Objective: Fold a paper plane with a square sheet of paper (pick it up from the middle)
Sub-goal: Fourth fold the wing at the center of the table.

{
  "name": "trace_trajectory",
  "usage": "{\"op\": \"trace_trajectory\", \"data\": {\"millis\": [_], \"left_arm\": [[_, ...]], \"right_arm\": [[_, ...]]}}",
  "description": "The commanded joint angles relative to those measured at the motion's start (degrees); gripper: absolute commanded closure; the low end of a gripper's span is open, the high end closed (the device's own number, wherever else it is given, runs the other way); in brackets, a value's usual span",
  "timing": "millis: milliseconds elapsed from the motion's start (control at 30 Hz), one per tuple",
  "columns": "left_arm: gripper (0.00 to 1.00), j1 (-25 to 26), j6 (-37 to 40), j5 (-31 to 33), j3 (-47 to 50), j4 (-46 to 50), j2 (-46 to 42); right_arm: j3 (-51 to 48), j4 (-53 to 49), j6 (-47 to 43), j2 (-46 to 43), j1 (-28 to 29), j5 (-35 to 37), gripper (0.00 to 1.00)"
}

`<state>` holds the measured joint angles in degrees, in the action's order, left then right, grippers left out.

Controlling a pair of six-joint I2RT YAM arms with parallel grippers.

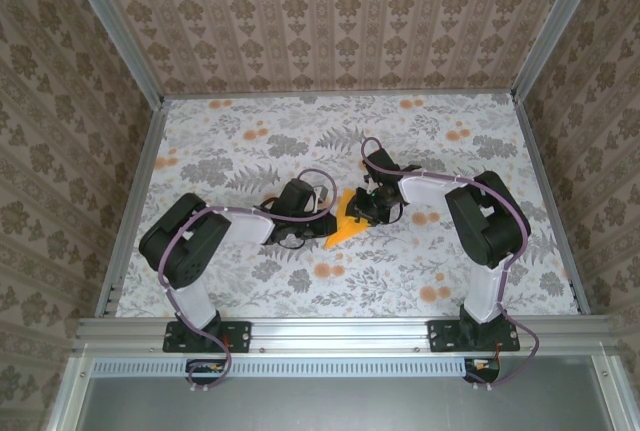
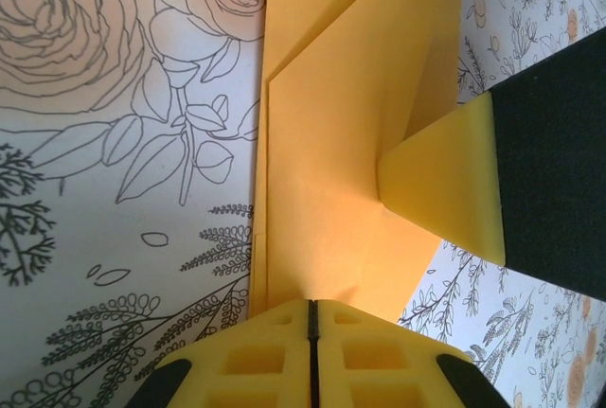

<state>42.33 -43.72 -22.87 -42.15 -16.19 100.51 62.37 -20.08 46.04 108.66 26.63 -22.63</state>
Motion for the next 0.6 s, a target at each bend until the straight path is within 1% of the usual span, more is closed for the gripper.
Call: {"op": "trace_trajectory", "data": {"millis": [0,300,567], "left_arm": [[0.92,-0.14,1.57,-0.36,-1.84,0.98,0.06],[0.91,-0.14,1.51,-0.72,-3.43,1.02,-0.34],[0.91,0.03,1.27,-0.70,-4.26,1.39,1.68]], "right_arm": [[-4.98,-7.65,1.55,6.68,-0.27,11.10,0.68],[-5.14,-7.70,2.42,7.34,-0.27,11.64,0.68],[-5.81,-7.26,3.68,7.02,-0.27,12.08,0.68]]}}
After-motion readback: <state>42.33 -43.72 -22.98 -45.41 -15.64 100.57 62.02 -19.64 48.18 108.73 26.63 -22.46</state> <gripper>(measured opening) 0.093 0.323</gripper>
